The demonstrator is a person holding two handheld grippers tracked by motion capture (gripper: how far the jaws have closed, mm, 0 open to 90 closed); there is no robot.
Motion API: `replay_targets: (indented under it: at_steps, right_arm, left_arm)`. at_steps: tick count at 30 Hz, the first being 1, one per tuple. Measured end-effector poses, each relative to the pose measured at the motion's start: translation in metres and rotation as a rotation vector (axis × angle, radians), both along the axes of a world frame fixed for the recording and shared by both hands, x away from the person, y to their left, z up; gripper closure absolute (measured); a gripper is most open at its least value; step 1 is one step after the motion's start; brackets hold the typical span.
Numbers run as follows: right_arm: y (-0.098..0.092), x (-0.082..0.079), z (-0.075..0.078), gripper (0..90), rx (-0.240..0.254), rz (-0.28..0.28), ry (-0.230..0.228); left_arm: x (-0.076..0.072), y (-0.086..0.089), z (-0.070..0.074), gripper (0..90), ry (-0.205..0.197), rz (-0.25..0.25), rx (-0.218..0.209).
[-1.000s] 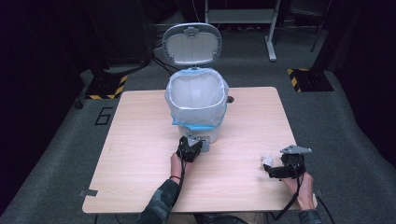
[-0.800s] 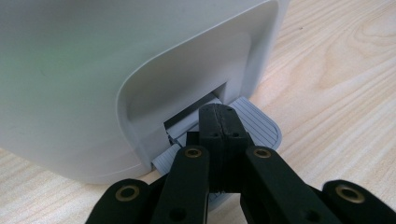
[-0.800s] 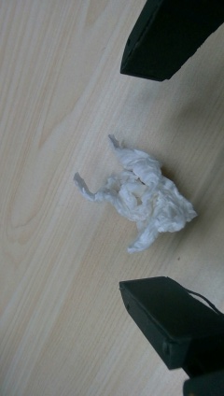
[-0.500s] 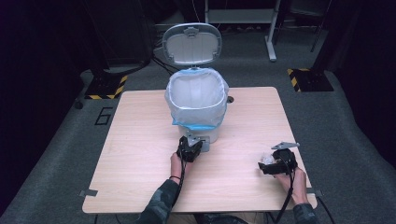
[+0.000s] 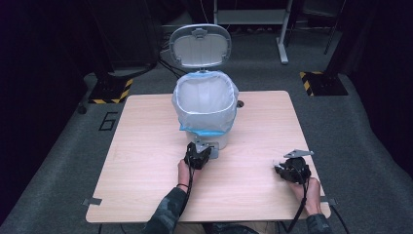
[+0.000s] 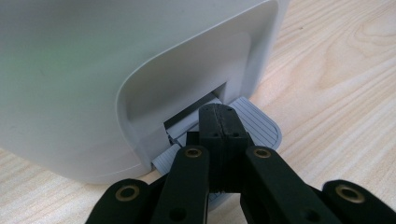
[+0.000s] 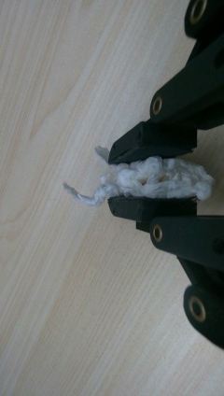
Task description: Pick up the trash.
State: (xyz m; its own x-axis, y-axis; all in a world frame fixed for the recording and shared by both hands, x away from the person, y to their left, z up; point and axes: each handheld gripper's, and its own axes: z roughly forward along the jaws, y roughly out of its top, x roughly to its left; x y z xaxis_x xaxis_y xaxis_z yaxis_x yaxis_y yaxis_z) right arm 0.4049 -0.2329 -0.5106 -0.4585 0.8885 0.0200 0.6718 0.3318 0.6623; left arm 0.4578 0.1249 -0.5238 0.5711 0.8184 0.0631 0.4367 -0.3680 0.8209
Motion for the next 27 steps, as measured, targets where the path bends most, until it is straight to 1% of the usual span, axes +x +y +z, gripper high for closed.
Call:
replay_targets:
  at_steps: [3,4,8,9,10,12,13,14,16,17,18,19,20,22,24,25,26,27]
  right_arm:
    - [-0.001,0.0,0.001,76.0,0.013,0.003,0.017]
    - [-0.002,0.001,0.001,76.3,0.016,0.013,0.022]
    - [-0.005,0.001,0.006,77.0,0.026,0.01,0.022]
    - [-0.006,0.002,0.008,77.0,0.025,0.023,0.017]
    - [-0.005,0.002,0.01,77.1,0.031,0.012,0.014]
    - [-0.006,0.002,0.013,77.2,0.026,0.022,0.01]
    - [-0.006,0.002,0.015,77.3,0.037,0.015,0.016]
    - [-0.006,0.002,0.017,77.4,0.035,0.025,0.012]
    - [-0.005,0.002,0.02,77.5,0.038,0.014,0.016]
    - [-0.006,0.003,0.022,77.5,0.032,0.031,0.009]
    - [-0.005,0.003,0.024,77.5,0.034,0.016,0.015]
    - [-0.006,0.004,0.024,77.6,0.026,0.031,0.009]
    - [-0.005,0.004,0.025,77.6,0.037,0.019,0.014]
    - [-0.006,0.004,0.028,77.7,0.03,0.036,0.011]
    - [-0.006,0.004,0.03,77.7,0.044,0.027,0.019]
    - [-0.007,0.005,0.032,77.7,0.038,0.041,0.012]
    - [-0.006,0.005,0.034,77.7,0.044,0.033,0.017]
    - [-0.006,0.005,0.035,77.7,0.042,0.045,0.014]
  left_arm:
    - [0.0,0.0,0.0,90.0,0.001,-0.001,0.002]
    - [0.0,0.0,0.0,90.0,-0.002,-0.002,0.0]
    - [0.0,0.0,0.0,90.0,-0.002,-0.002,0.0]
    - [0.0,0.001,0.0,90.0,-0.002,-0.002,-0.001]
    - [0.0,0.001,0.0,90.0,-0.002,-0.002,-0.001]
    - [0.0,0.0,0.0,90.0,-0.002,-0.002,0.0]
    - [0.0,0.0,0.0,90.0,-0.002,-0.002,-0.002]
    - [0.0,0.001,0.0,90.0,-0.001,-0.003,-0.001]
    - [0.0,0.001,0.0,90.0,-0.001,-0.003,-0.002]
    - [0.0,0.001,0.0,90.0,-0.002,-0.003,-0.002]
    - [0.0,0.001,0.0,90.0,-0.002,-0.003,-0.002]
    - [0.0,0.001,0.0,90.0,-0.002,-0.003,-0.001]
    - [0.0,0.001,0.0,90.0,-0.001,-0.003,-0.002]
    - [0.001,0.001,0.0,90.0,0.0,-0.004,-0.003]
    - [0.0,0.001,0.0,90.0,-0.001,-0.003,-0.002]
    - [0.0,0.001,0.0,90.0,-0.001,-0.003,-0.003]
    - [0.001,0.001,0.0,90.0,-0.001,-0.004,-0.002]
    - [0.001,0.001,0.0,90.0,0.0,-0.004,-0.003]
